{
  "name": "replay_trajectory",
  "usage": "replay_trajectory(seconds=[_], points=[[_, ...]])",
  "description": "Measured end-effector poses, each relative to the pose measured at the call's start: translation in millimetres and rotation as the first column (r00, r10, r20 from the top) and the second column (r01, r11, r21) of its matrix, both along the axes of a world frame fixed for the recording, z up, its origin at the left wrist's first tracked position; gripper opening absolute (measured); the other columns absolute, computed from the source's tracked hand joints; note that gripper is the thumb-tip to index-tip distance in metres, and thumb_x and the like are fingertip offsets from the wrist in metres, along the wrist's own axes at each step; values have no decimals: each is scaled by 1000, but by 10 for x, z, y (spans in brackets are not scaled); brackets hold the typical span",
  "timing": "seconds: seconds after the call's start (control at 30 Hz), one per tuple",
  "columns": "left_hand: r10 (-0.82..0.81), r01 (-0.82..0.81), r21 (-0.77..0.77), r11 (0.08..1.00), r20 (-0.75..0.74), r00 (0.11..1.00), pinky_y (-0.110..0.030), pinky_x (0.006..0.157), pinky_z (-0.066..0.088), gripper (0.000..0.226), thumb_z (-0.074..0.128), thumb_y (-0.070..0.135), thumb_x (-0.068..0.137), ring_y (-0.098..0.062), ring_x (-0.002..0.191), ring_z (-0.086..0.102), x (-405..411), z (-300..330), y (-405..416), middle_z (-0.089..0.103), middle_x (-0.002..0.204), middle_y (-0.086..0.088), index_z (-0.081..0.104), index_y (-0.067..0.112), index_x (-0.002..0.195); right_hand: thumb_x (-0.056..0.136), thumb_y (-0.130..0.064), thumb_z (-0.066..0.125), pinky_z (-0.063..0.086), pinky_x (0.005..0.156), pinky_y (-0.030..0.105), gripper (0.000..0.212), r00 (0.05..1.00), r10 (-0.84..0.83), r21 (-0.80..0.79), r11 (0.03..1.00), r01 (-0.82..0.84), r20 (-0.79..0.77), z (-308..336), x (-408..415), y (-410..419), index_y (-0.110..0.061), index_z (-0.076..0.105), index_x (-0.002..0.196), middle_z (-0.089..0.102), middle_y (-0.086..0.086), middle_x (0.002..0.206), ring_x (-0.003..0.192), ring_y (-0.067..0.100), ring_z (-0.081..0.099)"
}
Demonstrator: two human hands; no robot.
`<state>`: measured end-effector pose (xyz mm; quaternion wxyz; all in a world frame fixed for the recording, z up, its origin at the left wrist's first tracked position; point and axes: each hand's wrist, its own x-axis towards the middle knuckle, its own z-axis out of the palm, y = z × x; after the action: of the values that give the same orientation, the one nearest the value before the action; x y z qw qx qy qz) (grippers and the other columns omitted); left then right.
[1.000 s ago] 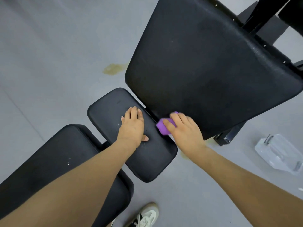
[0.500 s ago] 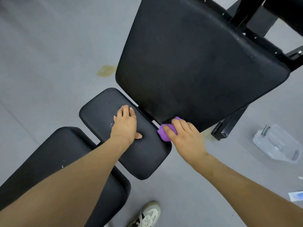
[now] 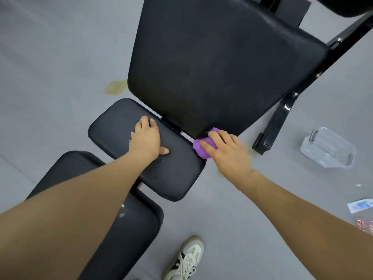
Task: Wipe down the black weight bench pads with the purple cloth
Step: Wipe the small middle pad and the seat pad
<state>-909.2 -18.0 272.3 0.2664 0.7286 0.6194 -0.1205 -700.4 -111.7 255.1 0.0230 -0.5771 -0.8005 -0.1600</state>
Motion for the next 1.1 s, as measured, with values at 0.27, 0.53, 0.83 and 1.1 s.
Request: replay_trajectory(seconds=[0.27,0.53,0.83,1.1], points=[[-184,182,195,964,-9,983,-42,115,22,85,64,44,83,-30,132,28,206,92,-506,23,143,-12,20,10,146,58,6,74,50,61,39,58,871,-438,-64,898,435,-223,544,180,-112,-11,63,113,56,17,116,93,40,54],[-175,180,129,975,-50,983,-40,110,29,95,69,45,78,-30,137,19,285,-12,-624,12,148,-12,14,12,148,61,10,69,51,64,38,61,705,-549,-98,815,571,-449,116,-242,5,-13,59,118,53,15,118,97,37,50],[-174,177,91,980,-39,984,-40,96,45,94,68,44,79,-29,135,15,291,-17,-597,8,146,-9,12,13,148,71,5,64,48,69,39,52,662,-553,-72,792,606,-507,493,133,240,-14,60,119,51,16,119,105,35,47],[-171,175,91,980,-42,984,-37,89,47,96,70,42,77,-28,134,16,306,-10,-579,10,144,-10,13,11,148,62,6,73,53,65,36,64,710,-571,-273,821,501,-413,-24,-525,-81,-14,59,122,53,15,114,97,35,50]])
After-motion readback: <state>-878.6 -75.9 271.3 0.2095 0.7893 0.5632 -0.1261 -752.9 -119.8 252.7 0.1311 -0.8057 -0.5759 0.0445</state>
